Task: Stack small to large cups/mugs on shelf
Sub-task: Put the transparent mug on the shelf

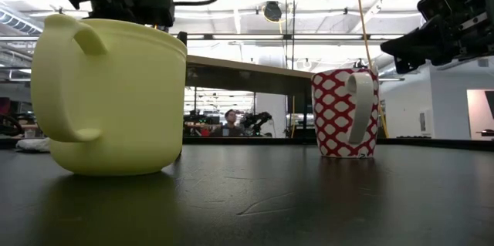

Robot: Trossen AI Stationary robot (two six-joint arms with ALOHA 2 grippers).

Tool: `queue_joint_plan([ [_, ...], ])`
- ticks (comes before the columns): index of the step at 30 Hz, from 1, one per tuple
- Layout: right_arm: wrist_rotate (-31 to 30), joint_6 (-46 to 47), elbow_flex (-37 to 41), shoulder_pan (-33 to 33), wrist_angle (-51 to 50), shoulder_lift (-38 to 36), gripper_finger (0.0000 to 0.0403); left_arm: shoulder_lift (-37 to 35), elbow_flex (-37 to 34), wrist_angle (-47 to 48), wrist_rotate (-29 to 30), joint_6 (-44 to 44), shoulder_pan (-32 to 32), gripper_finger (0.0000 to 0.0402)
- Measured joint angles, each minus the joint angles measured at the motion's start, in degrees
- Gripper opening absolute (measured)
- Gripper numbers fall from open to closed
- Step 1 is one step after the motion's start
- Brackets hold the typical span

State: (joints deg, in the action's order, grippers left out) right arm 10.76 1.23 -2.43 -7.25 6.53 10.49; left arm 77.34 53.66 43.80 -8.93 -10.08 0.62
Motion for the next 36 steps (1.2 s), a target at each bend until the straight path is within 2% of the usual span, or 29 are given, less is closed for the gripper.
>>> queue_joint_plan([
  [10,0.00,0.00,-0.01,0.00,0.00,0.37,0.0000,4.05,0.01,-0.56,-1.69,1.39,-0.28,0.0225],
  [36,0.00,0.00,-0.01,0.02,0.00,0.39,0.0000,4.09,0.01,-0.58,-0.55,2.62,-0.28,0.0225],
])
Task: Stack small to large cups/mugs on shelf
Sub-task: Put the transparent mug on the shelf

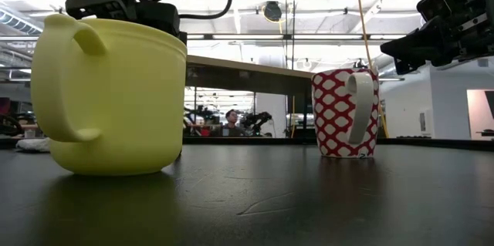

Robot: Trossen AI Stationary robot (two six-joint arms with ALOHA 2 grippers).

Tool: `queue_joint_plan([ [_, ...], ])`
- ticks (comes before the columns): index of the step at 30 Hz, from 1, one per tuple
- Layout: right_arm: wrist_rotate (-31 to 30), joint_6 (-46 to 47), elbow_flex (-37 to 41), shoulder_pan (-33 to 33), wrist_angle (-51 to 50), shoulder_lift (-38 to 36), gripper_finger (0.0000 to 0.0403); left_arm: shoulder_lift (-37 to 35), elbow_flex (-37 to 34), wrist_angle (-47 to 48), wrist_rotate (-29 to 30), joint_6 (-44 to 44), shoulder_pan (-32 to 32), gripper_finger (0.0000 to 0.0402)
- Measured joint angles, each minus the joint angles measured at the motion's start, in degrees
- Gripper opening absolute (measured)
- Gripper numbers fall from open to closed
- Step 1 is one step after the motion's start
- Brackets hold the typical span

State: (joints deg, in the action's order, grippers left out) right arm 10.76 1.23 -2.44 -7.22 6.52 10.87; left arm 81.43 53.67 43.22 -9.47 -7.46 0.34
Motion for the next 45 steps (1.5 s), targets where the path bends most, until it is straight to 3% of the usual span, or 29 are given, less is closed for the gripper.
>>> queue_joint_plan([
  [11,0.00,0.02,0.00,-0.01,0.00,0.00,0.0000,0.00,0.00,-0.11,0.41,-0.18,0.00,0.0220],
  [22,0.00,0.02,0.00,-0.02,0.00,0.00,0.0000,0.00,0.00,-0.24,0.41,-0.09,0.00,0.0131],
  [31,0.00,0.02,0.01,-0.01,0.00,0.00,0.0000,0.00,0.00,-0.43,0.50,0.94,0.00,0.0083],
  [38,0.00,0.02,0.00,0.00,-0.01,0.02,0.0000,0.00,0.00,-1.40,0.54,2.09,0.06,0.0009],
  [45,0.02,0.02,0.01,0.00,-0.01,0.02,0.0000,0.00,0.00,-1.38,0.50,2.94,0.12,0.0003],
])
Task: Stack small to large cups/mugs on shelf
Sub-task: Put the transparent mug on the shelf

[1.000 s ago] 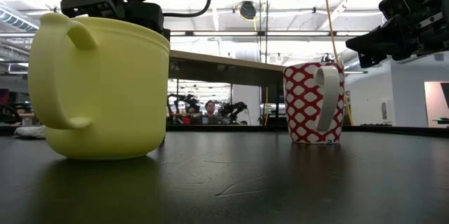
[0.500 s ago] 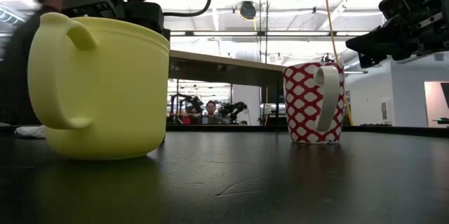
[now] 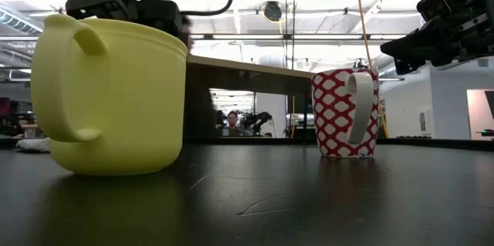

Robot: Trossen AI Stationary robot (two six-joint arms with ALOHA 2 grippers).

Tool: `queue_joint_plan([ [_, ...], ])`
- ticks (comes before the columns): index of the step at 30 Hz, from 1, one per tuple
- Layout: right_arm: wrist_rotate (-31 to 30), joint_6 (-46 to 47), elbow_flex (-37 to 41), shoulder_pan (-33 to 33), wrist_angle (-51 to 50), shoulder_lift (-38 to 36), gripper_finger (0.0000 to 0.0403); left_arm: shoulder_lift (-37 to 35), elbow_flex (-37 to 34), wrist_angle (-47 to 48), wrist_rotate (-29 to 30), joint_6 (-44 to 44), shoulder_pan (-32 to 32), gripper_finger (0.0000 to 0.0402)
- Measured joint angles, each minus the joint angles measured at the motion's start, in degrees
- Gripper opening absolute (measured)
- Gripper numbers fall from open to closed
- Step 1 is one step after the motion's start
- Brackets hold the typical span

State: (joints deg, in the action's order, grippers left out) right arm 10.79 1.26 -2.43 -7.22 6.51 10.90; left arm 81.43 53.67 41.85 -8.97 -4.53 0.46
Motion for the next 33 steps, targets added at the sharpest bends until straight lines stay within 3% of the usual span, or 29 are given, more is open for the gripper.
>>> queue_joint_plan([
  [14,-0.02,0.00,0.01,0.00,-0.01,0.00,0.0000,-2.98,0.26,0.04,-1.16,1.43,2.79,0.0001],
  [33,0.00,0.94,0.00,0.00,-0.95,0.07,0.0000,-18.00,3.76,3.18,7.64,1.28,2.79,0.0000],
])
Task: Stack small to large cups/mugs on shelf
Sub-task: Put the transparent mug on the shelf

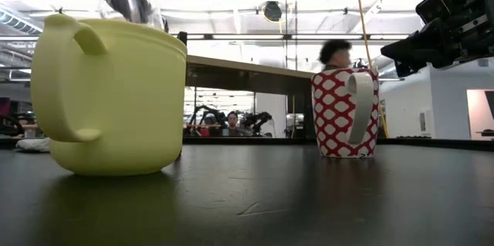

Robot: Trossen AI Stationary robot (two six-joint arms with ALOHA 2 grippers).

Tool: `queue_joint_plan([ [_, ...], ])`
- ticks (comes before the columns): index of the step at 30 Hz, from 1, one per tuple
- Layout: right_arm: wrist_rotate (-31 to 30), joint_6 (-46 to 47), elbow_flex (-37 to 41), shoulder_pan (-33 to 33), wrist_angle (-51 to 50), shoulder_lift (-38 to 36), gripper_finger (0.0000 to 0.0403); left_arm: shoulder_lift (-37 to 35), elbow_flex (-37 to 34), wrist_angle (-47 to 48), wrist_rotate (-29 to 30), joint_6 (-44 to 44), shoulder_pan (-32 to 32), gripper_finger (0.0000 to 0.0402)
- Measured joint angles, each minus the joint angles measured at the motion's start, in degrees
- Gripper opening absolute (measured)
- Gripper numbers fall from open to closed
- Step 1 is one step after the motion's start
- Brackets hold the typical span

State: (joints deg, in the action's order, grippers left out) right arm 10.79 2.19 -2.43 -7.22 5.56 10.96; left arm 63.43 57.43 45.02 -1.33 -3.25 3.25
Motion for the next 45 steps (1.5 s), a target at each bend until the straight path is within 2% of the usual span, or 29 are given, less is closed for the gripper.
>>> queue_joint_plan([
  [5,0.00,0.11,-0.01,-0.01,-0.03,0.00,0.0000,-4.13,0.00,-0.61,3.97,0.27,0.00,0.0000],
  [11,0.00,0.11,0.01,-0.02,-0.07,0.00,0.0000,-8.15,0.00,-5.54,7.56,1.79,0.02,0.0000],
  [17,0.00,-0.02,-0.01,0.00,-0.26,0.00,0.0000,-9.65,0.00,-12.57,15.55,2.36,0.00,0.0000],
  [28,0.00,-0.06,-0.01,-0.02,-0.26,0.00,0.0000,-9.38,1.07,-22.74,17.85,1.30,-0.63,0.0000],
  [31,0.00,-0.06,-0.01,-0.02,-0.28,0.00,0.0000,-7.97,5.32,-22.44,18.02,-0.48,-1.57,0.0000],
  [35,-0.01,-0.09,-0.01,-0.01,-0.27,0.00,0.0000,-4.28,14.29,-17.65,18.59,-0.57,-1.84,0.0000],
  [39,0.00,-0.09,0.01,-0.02,-0.28,0.00,0.0000,1.06,24.01,-10.18,22.26,-0.87,-2.11,0.0000],
  [45,-0.02,0.00,-0.01,0.00,-0.24,-0.02,0.0000,9.67,38.23,0.52,23.96,-2.81,-5.47,0.0000],
])
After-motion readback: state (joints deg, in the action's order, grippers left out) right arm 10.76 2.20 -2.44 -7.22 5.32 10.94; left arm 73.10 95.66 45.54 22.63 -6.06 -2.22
